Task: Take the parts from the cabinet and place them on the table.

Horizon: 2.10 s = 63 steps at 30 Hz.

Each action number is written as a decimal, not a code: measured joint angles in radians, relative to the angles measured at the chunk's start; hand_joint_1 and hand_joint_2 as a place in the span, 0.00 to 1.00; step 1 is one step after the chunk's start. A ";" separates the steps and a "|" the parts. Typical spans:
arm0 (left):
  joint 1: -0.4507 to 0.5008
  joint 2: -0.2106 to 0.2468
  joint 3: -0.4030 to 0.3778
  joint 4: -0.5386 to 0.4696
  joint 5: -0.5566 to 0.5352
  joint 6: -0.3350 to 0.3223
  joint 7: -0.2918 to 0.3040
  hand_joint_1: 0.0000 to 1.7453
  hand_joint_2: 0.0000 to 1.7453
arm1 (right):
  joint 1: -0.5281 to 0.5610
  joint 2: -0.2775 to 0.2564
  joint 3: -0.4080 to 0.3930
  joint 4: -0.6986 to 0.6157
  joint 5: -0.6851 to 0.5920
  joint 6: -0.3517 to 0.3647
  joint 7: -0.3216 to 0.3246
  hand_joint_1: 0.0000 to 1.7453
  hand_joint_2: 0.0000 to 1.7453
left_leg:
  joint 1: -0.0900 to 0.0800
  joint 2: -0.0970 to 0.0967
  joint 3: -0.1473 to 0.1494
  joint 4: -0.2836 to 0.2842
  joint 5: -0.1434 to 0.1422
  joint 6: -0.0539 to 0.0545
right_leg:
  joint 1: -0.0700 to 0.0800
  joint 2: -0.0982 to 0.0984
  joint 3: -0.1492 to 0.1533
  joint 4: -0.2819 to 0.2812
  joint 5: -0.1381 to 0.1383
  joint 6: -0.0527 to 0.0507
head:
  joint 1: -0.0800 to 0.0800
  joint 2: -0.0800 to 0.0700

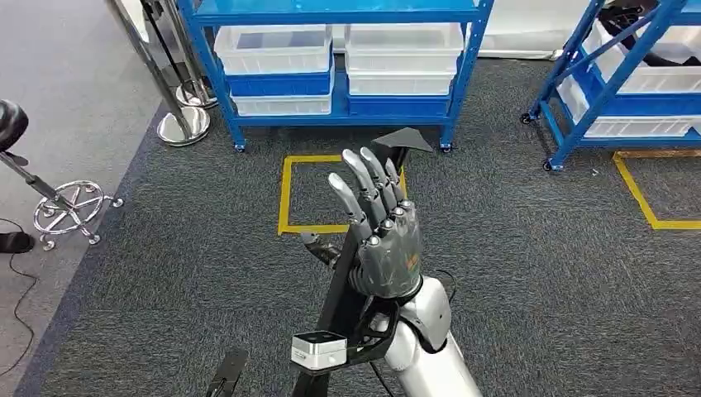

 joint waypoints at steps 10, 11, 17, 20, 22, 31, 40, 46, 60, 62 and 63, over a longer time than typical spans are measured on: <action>0.006 0.000 0.000 0.000 0.007 -0.002 -0.001 0.00 1.00 | -0.012 0.006 0.000 0.047 0.013 0.000 -0.022 0.00 1.00 | 0.005 -0.005 -0.005 0.066 -0.019 -0.005 | 0.001 -0.003 -0.010 -0.004 0.018 -0.018 | 0.000 0.000; 0.003 0.004 0.000 0.000 0.004 -0.002 -0.001 0.00 1.00 | -0.014 0.007 0.000 0.049 0.029 0.000 -0.027 0.00 1.00 | 0.001 -0.006 0.021 0.005 -0.019 0.005 | 0.000 -0.004 -0.011 -0.005 0.019 -0.015 | 0.000 0.000; -0.010 0.004 0.000 0.000 -0.003 -0.003 -0.003 0.00 1.00 | -0.021 0.008 0.001 0.056 0.164 0.000 -0.050 0.00 1.00 | 0.005 -0.003 0.032 -0.042 0.010 0.026 | 0.003 -0.003 -0.027 0.007 0.013 0.019 | 0.000 0.000; -0.013 0.003 0.000 0.000 -0.003 -0.004 -0.003 0.00 1.00 | -0.026 0.008 0.000 0.057 0.170 0.000 -0.050 0.00 1.00 | 0.006 -0.006 0.020 -0.041 0.015 0.034 | 0.001 -0.001 -0.124 0.221 -0.109 0.025 | 0.000 0.000; -0.009 0.003 0.000 0.000 -0.002 -0.004 -0.003 0.00 1.00 | -0.026 0.008 0.000 0.057 0.171 0.000 -0.048 0.00 1.00 | 0.007 -0.013 0.013 -0.034 0.015 0.033 | -0.003 -0.001 -0.149 0.285 -0.116 0.029 | 0.000 0.000; 0.001 0.007 0.000 0.000 0.001 -0.003 -0.009 0.00 1.00 | -0.023 0.008 0.000 0.036 0.168 0.000 -0.056 0.00 1.00 | 0.015 -0.086 -0.020 0.000 0.012 -0.013 | -0.015 0.029 -0.001 0.001 0.000 0.002 | 0.000 0.000; 0.004 0.008 0.000 0.000 0.008 -0.005 -0.016 0.00 1.00 | -0.022 0.010 -0.001 0.021 0.184 0.000 -0.066 0.00 1.00 | 0.014 -0.005 -0.061 0.116 -0.017 -0.018 | -0.004 -0.054 0.006 -0.007 0.001 -0.015 | -0.003 0.000; 0.001 0.007 0.003 0.000 0.018 -0.004 -0.013 0.00 1.00 | -0.024 0.011 -0.001 0.013 0.201 0.000 -0.065 0.00 1.00 | -0.009 0.026 -0.010 -0.018 0.012 0.019 | 0.002 -0.105 0.016 -0.015 0.001 0.010 | -0.003 0.000; 0.002 -0.008 0.013 0.001 0.021 -0.002 -0.007 0.00 1.00 | -0.023 0.008 -0.001 0.008 0.218 0.000 -0.060 0.00 1.00 | 0.017 -0.127 -0.025 -0.006 0.024 -0.004 | -0.005 0.062 -0.006 0.002 0.006 0.010 | -0.002 0.000; 0.008 -0.007 0.015 0.001 0.021 -0.002 -0.007 0.00 1.00 | -0.024 0.011 -0.001 0.008 0.220 0.000 -0.060 0.00 1.00 | 0.017 -0.114 -0.030 -0.002 0.022 -0.012 | -0.019 0.035 0.004 -0.015 0.015 -0.004 | -0.002 0.000; 0.007 -0.007 0.015 0.001 0.022 -0.002 -0.007 0.00 1.00 | -0.024 0.011 -0.001 0.007 0.221 0.000 -0.060 0.00 1.00 | 0.010 -0.061 -0.040 0.024 0.004 -0.018 | -0.019 0.026 0.008 -0.019 0.015 -0.008 | -0.003 0.000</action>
